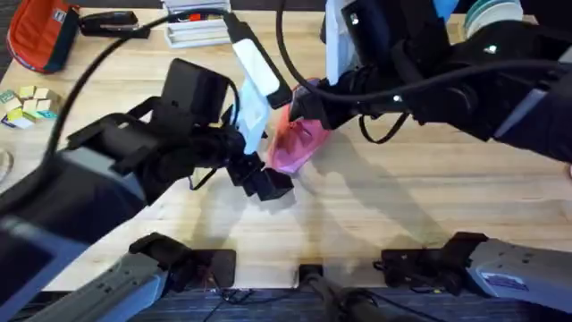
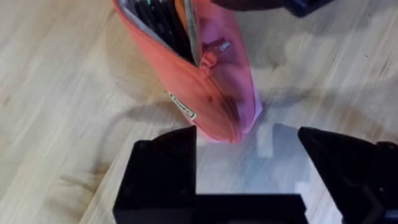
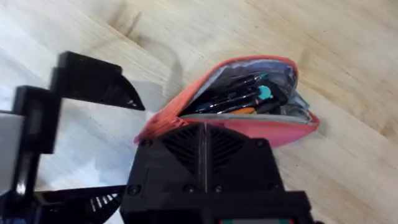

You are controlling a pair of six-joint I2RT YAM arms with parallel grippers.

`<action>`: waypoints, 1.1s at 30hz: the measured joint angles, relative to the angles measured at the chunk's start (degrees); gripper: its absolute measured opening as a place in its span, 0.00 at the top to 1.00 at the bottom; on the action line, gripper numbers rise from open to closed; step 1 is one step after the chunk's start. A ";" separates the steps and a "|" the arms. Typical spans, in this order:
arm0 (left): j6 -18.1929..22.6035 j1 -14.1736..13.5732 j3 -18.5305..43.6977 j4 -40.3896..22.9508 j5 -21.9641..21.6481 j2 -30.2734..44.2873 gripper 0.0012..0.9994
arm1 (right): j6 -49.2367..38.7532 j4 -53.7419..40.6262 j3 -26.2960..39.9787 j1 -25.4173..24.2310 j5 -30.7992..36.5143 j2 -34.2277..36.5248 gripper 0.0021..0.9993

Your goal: Unzip the bag, pick up the pens from the table one at a time and place them inside, then zip the bag closed.

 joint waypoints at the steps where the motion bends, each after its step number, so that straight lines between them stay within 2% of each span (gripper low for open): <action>1: 0.02 0.00 0.00 0.24 0.40 0.85 0.01 | 0.00 0.02 0.00 0.00 0.00 0.00 0.97; 6: 0.00 0.00 0.00 0.61 2.30 3.83 0.01 | 0.00 0.00 0.00 0.00 0.00 -0.02 0.97; 19: -0.05 0.00 0.00 0.24 3.63 3.34 0.01 | -0.17 -0.02 0.00 0.00 0.00 0.00 0.95; 22: -0.20 0.00 0.00 -1.02 3.78 1.13 0.01 | -0.17 -0.02 0.00 0.00 0.00 0.00 0.91; 25: -0.37 0.18 0.00 -3.40 3.81 -2.95 0.01 | -0.20 -0.04 0.00 0.00 0.02 0.00 0.82; 31: -0.44 2.15 0.00 -8.69 3.70 -12.23 0.01 | -0.18 -0.08 0.00 0.00 0.00 0.00 0.77; 33: -0.45 2.59 0.00 -10.19 3.50 -14.87 0.01 | -0.19 -0.25 0.00 0.00 0.00 0.00 0.73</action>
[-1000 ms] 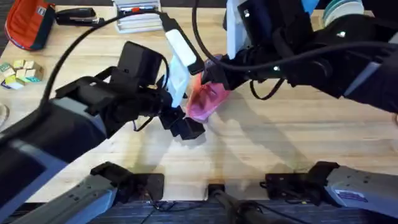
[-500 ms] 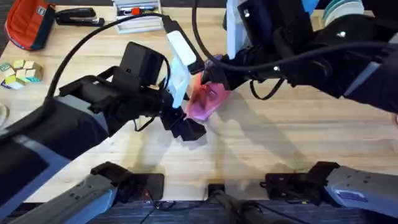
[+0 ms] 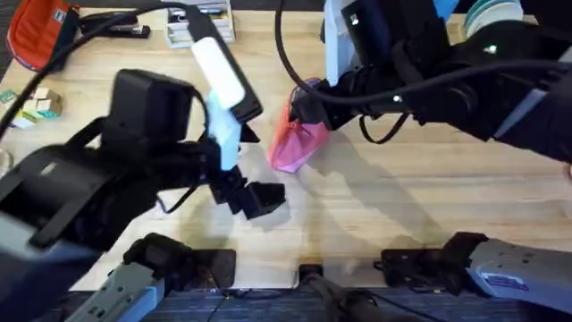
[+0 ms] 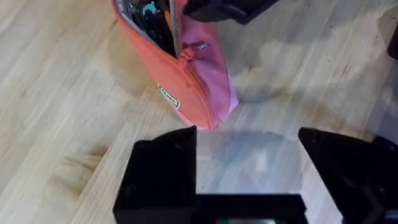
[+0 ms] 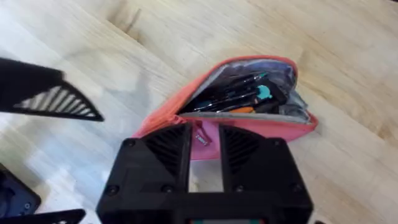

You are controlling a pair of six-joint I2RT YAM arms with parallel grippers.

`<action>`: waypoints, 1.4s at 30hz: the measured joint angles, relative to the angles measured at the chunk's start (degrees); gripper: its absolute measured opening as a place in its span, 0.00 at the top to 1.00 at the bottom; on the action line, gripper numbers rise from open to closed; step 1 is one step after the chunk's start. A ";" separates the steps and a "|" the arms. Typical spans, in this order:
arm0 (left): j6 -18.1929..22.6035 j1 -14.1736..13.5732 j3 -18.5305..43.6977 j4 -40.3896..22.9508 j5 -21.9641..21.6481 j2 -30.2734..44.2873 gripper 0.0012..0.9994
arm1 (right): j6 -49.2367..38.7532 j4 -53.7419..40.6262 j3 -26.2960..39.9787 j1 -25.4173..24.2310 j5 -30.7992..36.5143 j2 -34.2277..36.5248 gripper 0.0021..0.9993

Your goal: Unzip the bag, pick up the pens from the table one at a time and place them inside, then zip the bag closed.

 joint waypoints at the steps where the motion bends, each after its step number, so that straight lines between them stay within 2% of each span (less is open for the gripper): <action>1: -0.01 0.12 0.00 -0.87 -0.07 -1.41 0.01 | -0.01 -0.18 0.00 0.00 0.00 0.00 0.70; 4: 0.00 0.14 0.00 -3.14 -0.45 -5.22 0.01 | -0.01 -1.21 0.00 0.00 0.00 0.00 0.67; 9: 0.01 0.14 0.00 -5.53 -1.09 -9.42 0.01 | 0.01 -2.30 0.00 0.00 -0.56 -0.45 0.69; 11: 0.01 0.14 0.00 -5.96 -1.26 -10.12 0.01 | 0.00 -2.84 0.00 0.00 -1.82 -1.03 0.66; 12: 0.01 0.14 0.00 -6.11 -1.38 -10.31 0.01 | 0.05 -3.08 0.00 0.00 -2.66 -1.41 0.61; 13: 0.01 0.14 0.00 -6.22 -1.46 -10.41 0.01 | -0.02 -3.28 0.00 0.00 -3.58 -1.75 0.53; 16: -0.01 0.14 0.00 -6.40 -1.52 -10.39 0.01 | -0.01 -4.49 0.00 0.00 -5.58 -2.48 0.12; 17: 0.00 0.14 0.00 -6.41 -1.52 -10.39 0.01 | -0.17 -5.15 0.00 0.00 -6.07 -2.64 0.03; 18: -0.01 0.14 0.00 -6.41 -1.53 -10.39 0.01 | -0.18 -5.88 0.00 0.00 -6.47 -2.73 0.01; 24: 0.01 0.14 0.00 -6.41 -1.53 -10.39 0.01 | -0.16 -8.76 0.00 0.00 -7.55 -2.75 0.00; 37: 0.00 0.14 0.00 -6.41 -1.53 -10.39 0.01 | -0.11 -8.94 0.00 0.00 -7.80 -2.71 0.00; 42: -0.01 0.14 0.00 -6.41 -1.53 -10.39 0.01 | 0.04 -8.97 0.00 0.00 -7.80 -0.72 0.00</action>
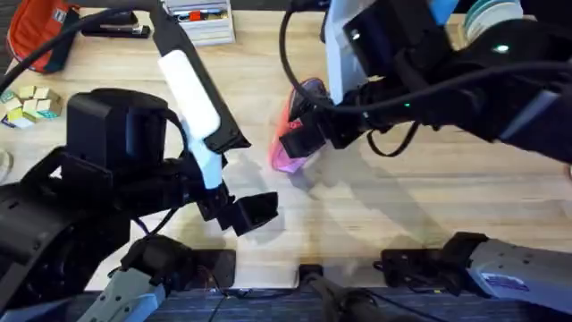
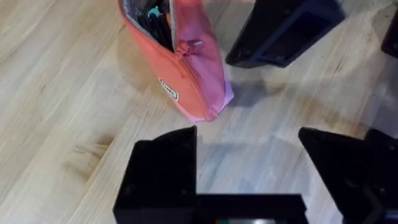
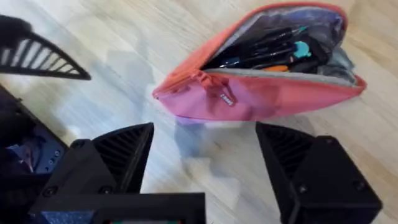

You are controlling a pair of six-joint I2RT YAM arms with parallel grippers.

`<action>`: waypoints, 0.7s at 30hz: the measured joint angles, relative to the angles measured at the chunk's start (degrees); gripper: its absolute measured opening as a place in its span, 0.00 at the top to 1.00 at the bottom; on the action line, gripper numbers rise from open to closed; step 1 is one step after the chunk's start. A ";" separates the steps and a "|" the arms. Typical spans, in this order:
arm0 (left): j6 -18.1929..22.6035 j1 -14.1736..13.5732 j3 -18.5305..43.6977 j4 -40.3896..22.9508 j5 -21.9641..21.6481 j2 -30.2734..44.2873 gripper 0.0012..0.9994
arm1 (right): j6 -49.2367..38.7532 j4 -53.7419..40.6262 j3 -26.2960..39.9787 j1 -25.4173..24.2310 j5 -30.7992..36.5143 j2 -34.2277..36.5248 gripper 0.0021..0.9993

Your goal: Unzip the bag, pick up the pens from the table one at a time and place them inside, then zip the bag closed.

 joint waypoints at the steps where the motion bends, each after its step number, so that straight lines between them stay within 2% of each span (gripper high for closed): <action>1: 0.02 0.00 0.00 0.00 0.00 0.00 0.01 | 0.00 0.15 0.00 0.00 0.00 0.72 0.00; 9: 0.02 0.00 0.00 0.00 0.00 0.00 0.01 | 0.45 0.76 0.00 0.00 0.00 5.06 0.00; 21: 0.01 0.00 0.00 0.73 0.02 0.00 0.01 | 0.92 4.70 0.00 0.00 0.00 6.68 0.00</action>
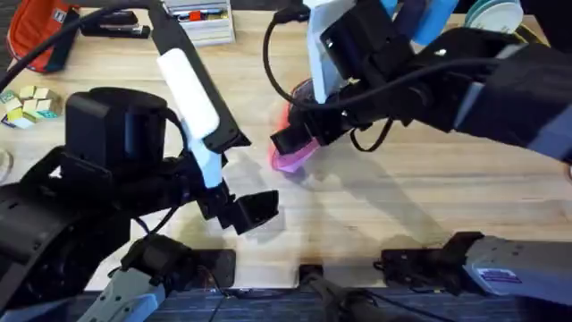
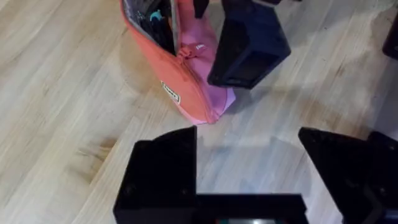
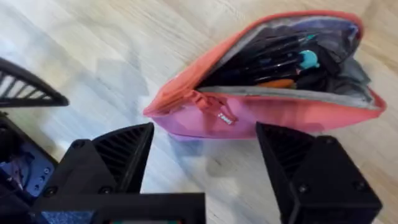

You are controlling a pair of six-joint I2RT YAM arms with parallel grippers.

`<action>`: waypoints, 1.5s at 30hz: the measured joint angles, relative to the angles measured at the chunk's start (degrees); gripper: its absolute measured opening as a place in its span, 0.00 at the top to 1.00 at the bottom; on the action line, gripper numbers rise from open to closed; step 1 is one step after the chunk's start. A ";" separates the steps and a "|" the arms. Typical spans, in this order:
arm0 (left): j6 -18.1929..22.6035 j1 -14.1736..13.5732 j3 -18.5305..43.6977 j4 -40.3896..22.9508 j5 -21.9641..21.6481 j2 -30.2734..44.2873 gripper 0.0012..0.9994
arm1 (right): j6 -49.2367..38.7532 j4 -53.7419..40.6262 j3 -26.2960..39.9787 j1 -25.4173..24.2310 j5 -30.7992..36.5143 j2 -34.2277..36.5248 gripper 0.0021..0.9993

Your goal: Unzip the bag, pick up the pens from the table one at a time and place them inside, then zip the bag closed.

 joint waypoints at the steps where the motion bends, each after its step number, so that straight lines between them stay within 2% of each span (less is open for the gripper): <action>1: 0.02 0.00 0.00 0.20 -0.02 0.00 0.01 | 0.00 0.11 0.00 0.00 0.00 0.63 0.00; 6: 0.01 0.00 0.00 0.61 -0.02 0.00 0.01 | 0.60 1.48 0.00 0.00 0.00 3.33 0.01; 13: 0.01 0.00 0.00 0.61 -0.01 0.00 0.01 | 1.03 3.69 0.00 0.04 -0.38 4.11 0.11; 17: 0.02 0.00 0.00 0.61 -0.02 0.00 0.01 | 1.24 4.41 0.00 0.18 -0.69 5.22 0.22; 21: 0.02 0.00 0.00 0.62 -0.02 0.00 0.01 | 1.69 5.07 0.00 0.88 -1.12 6.32 0.42; 23: 0.02 0.00 0.00 0.63 -0.02 0.00 0.01 | 1.80 5.46 0.00 1.27 -1.22 6.69 0.49; 36: 0.02 0.00 0.00 0.62 0.00 0.00 0.01 | 1.95 5.86 0.00 1.57 -0.96 8.05 0.72; 42: 0.01 0.00 0.00 0.61 0.00 0.00 0.01 | 2.37 6.11 0.00 1.55 0.31 9.19 0.95; 45: 0.01 0.00 0.00 0.61 -0.02 0.00 0.01 | 2.54 6.11 0.00 1.55 0.48 9.19 0.97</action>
